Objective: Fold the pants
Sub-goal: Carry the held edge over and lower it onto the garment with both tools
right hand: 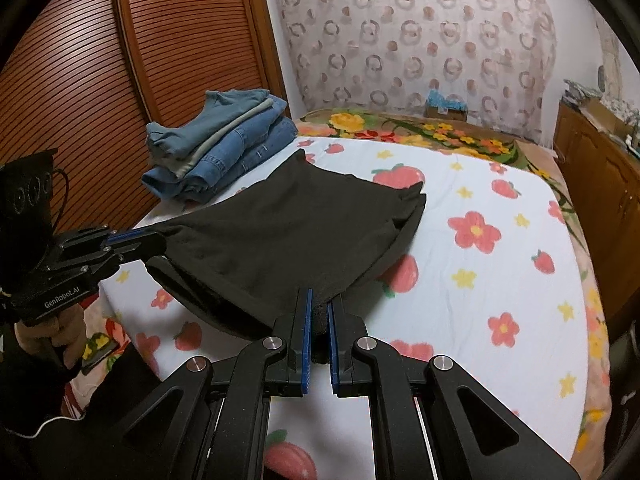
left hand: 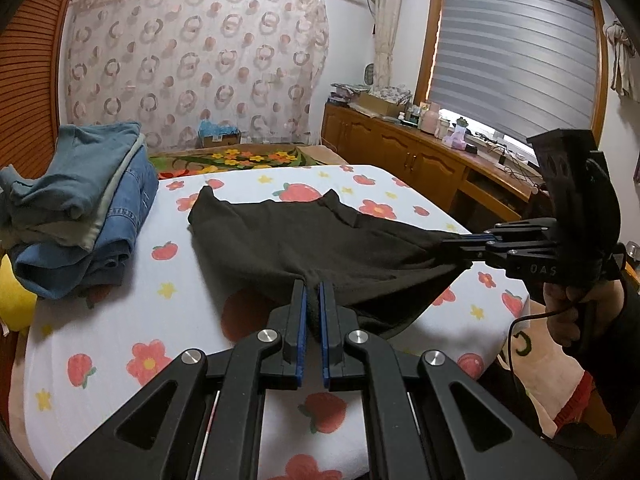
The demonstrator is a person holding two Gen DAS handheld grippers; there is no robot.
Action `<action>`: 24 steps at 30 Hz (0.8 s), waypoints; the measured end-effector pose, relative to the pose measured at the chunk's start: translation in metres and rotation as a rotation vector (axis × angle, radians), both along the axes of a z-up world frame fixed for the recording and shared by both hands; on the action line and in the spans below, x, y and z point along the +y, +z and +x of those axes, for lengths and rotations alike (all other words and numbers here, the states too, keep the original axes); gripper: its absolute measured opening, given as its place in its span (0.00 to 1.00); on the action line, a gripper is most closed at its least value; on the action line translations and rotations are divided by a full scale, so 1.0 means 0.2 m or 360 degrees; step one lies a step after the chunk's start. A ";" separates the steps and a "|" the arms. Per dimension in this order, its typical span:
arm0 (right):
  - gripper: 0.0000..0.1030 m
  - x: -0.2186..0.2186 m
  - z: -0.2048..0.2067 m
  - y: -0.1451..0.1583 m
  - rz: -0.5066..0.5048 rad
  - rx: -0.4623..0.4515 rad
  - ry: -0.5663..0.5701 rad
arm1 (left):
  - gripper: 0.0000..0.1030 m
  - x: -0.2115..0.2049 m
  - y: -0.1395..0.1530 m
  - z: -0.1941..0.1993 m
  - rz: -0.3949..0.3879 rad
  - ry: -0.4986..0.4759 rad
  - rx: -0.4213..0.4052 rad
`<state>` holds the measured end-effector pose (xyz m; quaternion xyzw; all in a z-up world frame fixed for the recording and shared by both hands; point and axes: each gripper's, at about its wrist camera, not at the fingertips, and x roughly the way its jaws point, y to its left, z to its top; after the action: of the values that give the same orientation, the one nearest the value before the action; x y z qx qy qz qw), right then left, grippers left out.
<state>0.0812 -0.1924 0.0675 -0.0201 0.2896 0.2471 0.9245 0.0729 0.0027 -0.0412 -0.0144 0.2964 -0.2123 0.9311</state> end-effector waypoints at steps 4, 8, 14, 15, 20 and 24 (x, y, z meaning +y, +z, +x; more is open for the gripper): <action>0.07 -0.01 -0.03 -0.04 0.0014 -0.0003 -0.0008 | 0.06 0.00 0.00 0.00 0.0000 -0.0001 0.0002; 0.07 0.00 -0.05 -0.09 0.0016 -0.0007 -0.0010 | 0.06 -0.02 0.01 -0.03 0.0013 -0.0002 -0.0014; 0.07 -0.01 -0.09 -0.11 0.0026 -0.0024 -0.0009 | 0.06 -0.03 0.03 -0.08 -0.0001 -0.0016 -0.0033; 0.07 -0.01 -0.10 -0.11 0.0031 -0.0029 -0.0008 | 0.06 -0.03 0.04 -0.09 -0.0002 -0.0021 -0.0036; 0.07 -0.03 -0.15 -0.09 0.0042 -0.0057 -0.0004 | 0.06 -0.04 0.09 -0.12 -0.0001 -0.0036 -0.0067; 0.07 -0.04 -0.18 -0.09 0.0052 -0.0075 -0.0001 | 0.06 -0.05 0.11 -0.15 -0.0003 -0.0051 -0.0086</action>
<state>0.0450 -0.1996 0.0498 -0.0109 0.2638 0.2510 0.9313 0.0425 -0.0077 -0.0183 -0.0049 0.2711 -0.2278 0.9352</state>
